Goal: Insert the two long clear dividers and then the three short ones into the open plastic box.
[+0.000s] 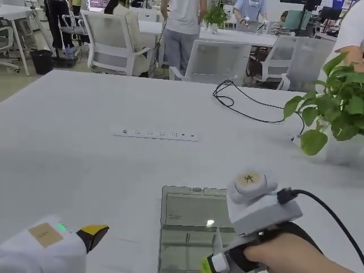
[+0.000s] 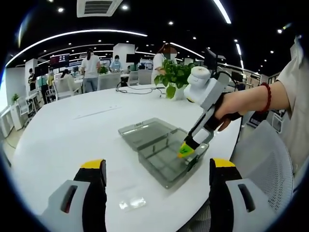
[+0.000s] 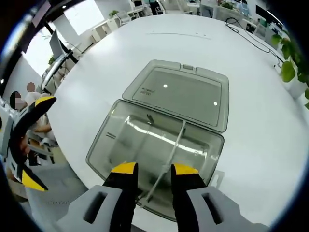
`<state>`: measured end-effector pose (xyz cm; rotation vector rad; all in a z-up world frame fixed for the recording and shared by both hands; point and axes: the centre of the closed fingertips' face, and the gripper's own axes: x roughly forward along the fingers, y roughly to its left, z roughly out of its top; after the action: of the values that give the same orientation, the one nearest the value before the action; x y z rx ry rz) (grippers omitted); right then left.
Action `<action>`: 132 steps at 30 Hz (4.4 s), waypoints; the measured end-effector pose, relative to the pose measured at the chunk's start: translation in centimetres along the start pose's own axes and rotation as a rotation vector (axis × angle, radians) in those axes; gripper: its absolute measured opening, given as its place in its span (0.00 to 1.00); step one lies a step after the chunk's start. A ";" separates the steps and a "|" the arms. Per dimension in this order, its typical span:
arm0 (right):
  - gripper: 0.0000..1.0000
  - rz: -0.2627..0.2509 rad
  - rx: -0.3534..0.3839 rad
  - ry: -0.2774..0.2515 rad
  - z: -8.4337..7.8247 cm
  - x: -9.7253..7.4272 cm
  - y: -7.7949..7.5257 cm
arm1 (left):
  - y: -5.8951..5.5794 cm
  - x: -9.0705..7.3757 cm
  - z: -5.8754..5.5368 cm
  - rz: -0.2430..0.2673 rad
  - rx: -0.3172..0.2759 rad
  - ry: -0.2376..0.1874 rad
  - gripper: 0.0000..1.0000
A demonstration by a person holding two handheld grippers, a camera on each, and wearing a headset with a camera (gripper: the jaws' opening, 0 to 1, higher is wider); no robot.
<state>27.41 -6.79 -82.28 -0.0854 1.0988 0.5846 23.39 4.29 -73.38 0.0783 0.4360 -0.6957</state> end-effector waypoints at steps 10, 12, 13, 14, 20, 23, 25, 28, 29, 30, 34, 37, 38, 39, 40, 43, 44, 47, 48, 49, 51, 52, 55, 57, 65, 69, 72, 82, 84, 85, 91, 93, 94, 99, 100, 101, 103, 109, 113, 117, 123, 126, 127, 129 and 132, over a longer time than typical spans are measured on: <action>0.46 0.040 -0.064 -0.144 1.1 -2.7 0.7 | 0.1 -0.8 -0.2 0.035 0.013 0.017 0.90; 0.52 0.053 -0.107 -0.169 1.2 -3.2 0.9 | 0.3 -1.0 -0.2 0.046 0.009 0.022 0.90; 0.54 0.061 -0.127 -0.172 1.1 -3.3 1.0 | 0.3 -1.0 -0.2 0.048 0.008 0.022 0.90; 0.57 0.064 -0.152 -0.184 1.0 -3.5 1.0 | 0.3 -1.1 -0.2 0.052 0.005 0.021 0.90; 0.64 0.082 -0.187 -0.272 0.8 -4.7 0.9 | 0.6 -1.5 -0.4 0.070 0.000 0.033 0.89; 0.66 0.087 -0.194 -0.314 0.9 -5.4 0.7 | 0.8 -1.8 -0.5 0.084 0.004 0.041 0.89; 0.68 0.089 -0.201 -0.333 0.7 -5.8 0.4 | 0.9 -2.0 -0.6 0.091 0.004 0.044 0.89; 0.70 0.091 -0.209 -0.355 0.4 -6.3 0.0 | 1.0 -2.2 -0.7 0.098 0.007 0.052 0.89; 0.72 0.092 -0.212 -0.359 0.3 -6.5 -0.1 | 1.0 -2.3 -0.8 0.100 0.008 0.054 0.89; 0.73 0.092 -0.212 -0.365 0.1 -6.6 -0.3 | 1.0 -2.4 -0.8 0.102 0.010 0.056 0.89; 0.78 0.102 -0.222 -0.373 -0.6 -7.1 -0.6 | 1.1 -2.5 -0.9 0.107 0.010 0.061 0.88; 0.79 0.101 -0.226 -0.382 -0.9 -7.4 -0.9 | 1.2 -2.7 -0.9 0.117 0.000 0.062 0.88; 0.79 0.097 -0.236 -0.391 -0.9 -7.6 -1.0 | 1.2 -2.7 -1.0 0.120 -0.005 0.064 0.88; 0.79 0.097 -0.238 -0.398 -0.9 -7.7 -1.0 | 1.3 -2.7 -1.0 0.121 -0.010 0.067 0.87; 0.79 0.097 -0.235 -0.402 -0.9 -7.8 -1.1 | 1.3 -2.7 -1.0 0.124 -0.016 0.070 0.86; 0.79 0.098 -0.232 -0.415 -0.8 -8.2 -1.2 | 1.8 -2.7 -1.1 0.145 -0.025 0.084 0.83; 0.79 0.098 -0.233 -0.421 -0.8 -8.3 -1.1 | 1.9 -2.6 -1.3 0.149 -0.028 0.095 0.82; 0.79 0.102 -0.229 -0.435 -0.7 -8.7 -1.0 | 2.4 -2.4 -1.8 0.163 -0.038 0.131 0.79; 0.79 0.104 -0.228 -0.441 -0.7 -8.8 -1.0 | 2.5 -2.3 -1.9 0.164 -0.039 0.138 0.79; 0.79 0.104 -0.230 -0.448 -0.7 -8.9 -1.0 | 2.6 -2.3 -2.2 0.171 -0.046 0.153 0.78; 0.79 0.101 -0.236 -0.450 -0.7 -9.0 -0.9 | 2.9 -2.1 -2.5 0.175 -0.054 0.172 0.75; 0.79 0.095 -0.251 -0.450 -0.8 -9.1 -0.8 | 3.2 -2.0 -2.8 0.181 -0.062 0.193 0.74; 0.78 0.095 -0.264 -0.454 -0.9 -9.3 -0.6 | 3.6 -1.7 -3.4 0.190 -0.069 0.231 0.71; 0.78 0.092 -0.271 -0.459 -0.9 -9.4 -0.6 | 4.0 -1.5 -3.9 0.201 -0.072 0.259 0.69; 0.78 0.086 -0.299 -0.482 -0.7 -9.8 -0.5 | 5.0 -0.1 -6.1 0.217 -0.093 0.353 0.62; 0.78 0.074 -0.303 -0.482 -0.7 -9.8 -0.8 | 5.5 0.6 -7.0 0.224 -0.122 0.383 0.59; 0.78 0.071 -0.300 -0.486 -0.7 -9.8 -0.9 | 5.8 1.0 -7.9 0.230 -0.133 0.416 0.56; 0.77 0.061 -0.285 -0.483 -0.8 -9.4 -1.6 | 6.3 2.0 -9.6 0.244 -0.171 0.471 0.47; 0.77 0.061 -0.282 -0.482 -0.8 -9.4 -1.7 | 6.2 2.3 -9.7 0.243 -0.172 0.473 0.45; 0.77 0.060 -0.279 -0.483 -0.9 -9.3 -1.8 | 6.1 2.4 -9.8 0.241 -0.171 0.474 0.45; 0.76 0.056 -0.267 -0.484 -0.9 -9.3 -2.2 | 5.9 2.7 -10.6 0.251 -0.128 0.524 0.39; 0.76 0.057 -0.261 -0.485 -0.9 -9.4 -2.3 | 5.9 2.7 -10.7 0.256 -0.113 0.530 0.38; 0.76 0.058 -0.256 -0.488 -0.9 -9.4 -2.3 | 6.0 2.7 -10.7 0.256 -0.114 0.530 0.37; 0.75 0.058 -0.249 -0.487 -1.1 -9.2 -2.4 | 5.9 2.8 -10.9 0.255 -0.116 0.542 0.34; 0.75 0.058 -0.249 -0.487 -1.1 -9.2 -2.4 | 5.9 2.8 -10.9 0.256 -0.122 0.543 0.34; 0.75 0.058 -0.249 -0.486 -1.1 -9.2 -2.4 | 5.9 2.8 -10.9 0.259 -0.124 0.546 0.33; 0.75 0.058 -0.249 -0.485 -1.1 -9.1 -2.4 | 6.0 2.8 -10.9 0.260 -0.128 0.551 0.33; 0.75 0.057 -0.249 -0.485 -1.1 -9.1 -2.4 | 6.0 2.8 -11.0 0.256 -0.127 0.577 0.33; 0.75 0.058 -0.243 -0.484 -1.1 -9.1 -2.4 | 6.1 2.8 -10.9 0.259 -0.122 0.577 0.31; 0.75 0.058 -0.237 -0.482 -1.1 -9.0 -2.4 | 6.1 2.8 -10.8 0.257 -0.130 0.570 0.30; 0.75 0.062 -0.224 -0.489 -0.7 -9.2 -2.0 | 6.4 2.4 -10.5 0.278 -0.139 0.548 0.30; 0.73 0.068 -0.216 -0.493 -0.5 -9.2 -1.7 | 6.7 2.2 -10.0 0.293 -0.153 0.513 0.30; 0.72 0.071 -0.211 -0.496 -0.3 -9.3 -1.6 | 6.8 2.1 -9.6 0.297 -0.159 0.496 0.30; 0.71 0.082 -0.194 -0.500 -0.1 -9.3 -1.3 | 6.8 1.9 -9.2 0.302 -0.167 0.472 0.30; 0.68 0.102 -0.151 -0.512 0.4 -9.2 -0.7 | 6.7 1.8 -8.0 0.309 -0.178 0.407 0.30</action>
<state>25.13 -10.95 -74.31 -0.0086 0.5636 0.7319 25.98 10.09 -81.88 0.1169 0.8549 -0.3310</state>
